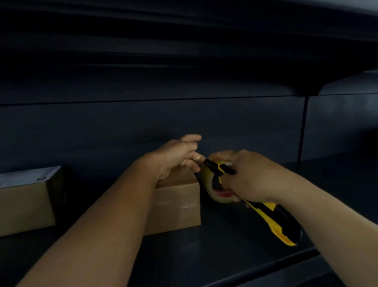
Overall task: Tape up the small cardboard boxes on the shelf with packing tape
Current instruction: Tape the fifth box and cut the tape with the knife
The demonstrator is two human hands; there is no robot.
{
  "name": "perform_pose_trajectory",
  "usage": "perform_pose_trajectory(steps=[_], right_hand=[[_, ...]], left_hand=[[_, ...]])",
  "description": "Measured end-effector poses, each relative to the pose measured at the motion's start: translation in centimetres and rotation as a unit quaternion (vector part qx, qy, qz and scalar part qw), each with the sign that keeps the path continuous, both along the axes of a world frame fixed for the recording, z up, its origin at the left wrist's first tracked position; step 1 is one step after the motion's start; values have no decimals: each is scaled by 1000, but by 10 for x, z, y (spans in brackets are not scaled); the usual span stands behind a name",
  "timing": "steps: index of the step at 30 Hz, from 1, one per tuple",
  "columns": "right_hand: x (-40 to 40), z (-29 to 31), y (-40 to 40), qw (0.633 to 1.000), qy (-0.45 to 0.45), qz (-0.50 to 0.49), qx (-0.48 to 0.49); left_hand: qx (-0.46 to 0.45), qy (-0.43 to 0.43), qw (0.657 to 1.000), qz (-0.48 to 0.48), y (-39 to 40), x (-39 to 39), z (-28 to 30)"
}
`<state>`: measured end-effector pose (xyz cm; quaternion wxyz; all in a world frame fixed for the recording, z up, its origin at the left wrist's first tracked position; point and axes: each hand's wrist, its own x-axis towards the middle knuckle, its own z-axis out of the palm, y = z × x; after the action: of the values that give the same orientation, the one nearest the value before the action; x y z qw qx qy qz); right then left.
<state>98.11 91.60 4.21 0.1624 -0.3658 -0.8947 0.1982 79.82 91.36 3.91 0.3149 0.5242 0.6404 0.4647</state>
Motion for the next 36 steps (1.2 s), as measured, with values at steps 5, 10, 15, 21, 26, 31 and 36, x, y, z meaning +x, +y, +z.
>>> perform_pose_trajectory(steps=[5, 10, 15, 21, 26, 31, 36], right_hand=[[-10, 9, -5, 994, -92, -9, 57], [-33, 1, 3, 972, -204, -3, 112], [-35, -2, 11, 974, -210, 9, 82], [-7, 7, 15, 998, -64, 14, 11], [6, 8, 33, 996, 91, -9, -4], [7, -9, 70, 996, 78, -42, 20], [6, -38, 118, 988, -113, -94, 54]], left_hand=[[3, 12, 1000, -3, -1, 0, 0], [3, -5, 1000, -8, 1, -2, 0], [1, -7, 1000, -4, 4, -3, -1], [3, -3, 1000, 5, 1, -1, 0], [-2, -9, 1000, 3, 1, -5, -2], [3, -10, 1000, 2, 2, -3, -2], [3, -13, 1000, 6, 0, 2, 2]])
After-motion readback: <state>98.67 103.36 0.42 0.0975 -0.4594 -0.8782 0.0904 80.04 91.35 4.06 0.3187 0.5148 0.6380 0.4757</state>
